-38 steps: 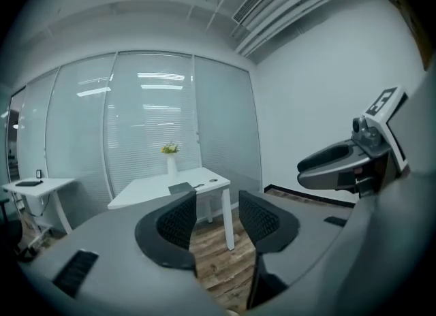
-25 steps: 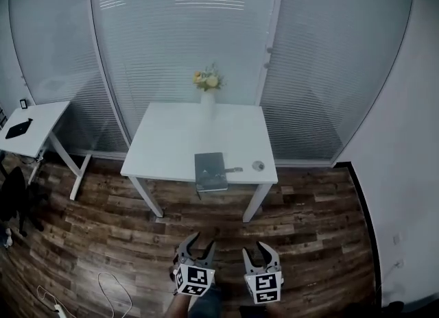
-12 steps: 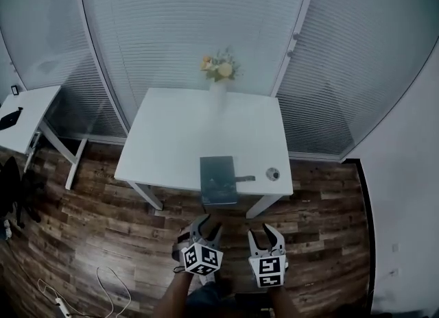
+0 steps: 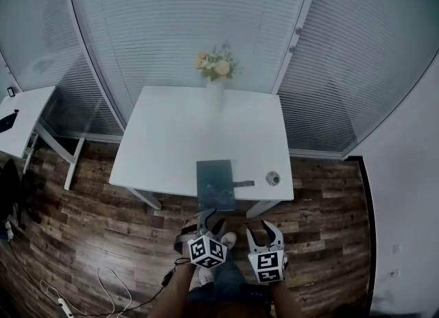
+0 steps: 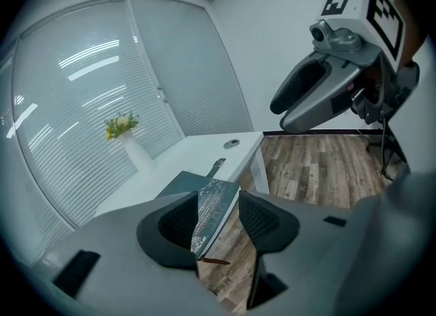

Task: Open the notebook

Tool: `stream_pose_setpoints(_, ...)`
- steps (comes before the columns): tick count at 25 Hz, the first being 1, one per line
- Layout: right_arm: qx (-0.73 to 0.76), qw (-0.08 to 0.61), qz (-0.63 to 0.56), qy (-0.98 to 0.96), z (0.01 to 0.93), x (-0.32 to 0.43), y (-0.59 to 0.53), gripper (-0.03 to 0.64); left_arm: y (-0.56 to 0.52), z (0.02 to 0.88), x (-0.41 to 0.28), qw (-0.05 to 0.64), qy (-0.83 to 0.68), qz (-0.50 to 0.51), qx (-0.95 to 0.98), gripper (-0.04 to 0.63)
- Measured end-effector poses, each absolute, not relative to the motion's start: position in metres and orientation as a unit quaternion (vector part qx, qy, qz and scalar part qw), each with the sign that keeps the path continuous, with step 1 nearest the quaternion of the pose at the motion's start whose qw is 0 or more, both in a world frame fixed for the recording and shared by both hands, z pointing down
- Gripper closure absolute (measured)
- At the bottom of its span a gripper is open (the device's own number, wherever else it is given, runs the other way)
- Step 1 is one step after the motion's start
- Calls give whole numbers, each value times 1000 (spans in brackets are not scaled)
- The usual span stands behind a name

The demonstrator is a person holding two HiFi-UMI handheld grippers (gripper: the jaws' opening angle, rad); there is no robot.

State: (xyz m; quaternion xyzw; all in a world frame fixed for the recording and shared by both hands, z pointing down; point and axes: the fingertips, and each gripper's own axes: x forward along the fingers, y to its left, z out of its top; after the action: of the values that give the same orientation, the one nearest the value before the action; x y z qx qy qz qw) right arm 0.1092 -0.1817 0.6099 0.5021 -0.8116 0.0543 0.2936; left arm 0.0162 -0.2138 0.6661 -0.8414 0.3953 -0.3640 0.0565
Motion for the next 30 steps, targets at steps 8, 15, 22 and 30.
stream_pose_setpoints(8, 486, 308, 70, -815, 632, 117, -210, 434, -238, 701, 27, 64, 361, -411, -835, 397)
stream_pose_setpoints(15, 466, 319, 86, -821, 652, 109, -217, 433, -248, 721, 28, 62, 341, -427, -835, 396)
stream_pose_setpoints(22, 454, 322, 93, -826, 660, 100, -226, 433, -253, 730, 29, 70, 328, -436, -835, 408)
stream_pose_setpoints(30, 455, 325, 94, -824, 661, 101, -221, 434, -249, 732, 36, 75, 302, -445, -839, 466)
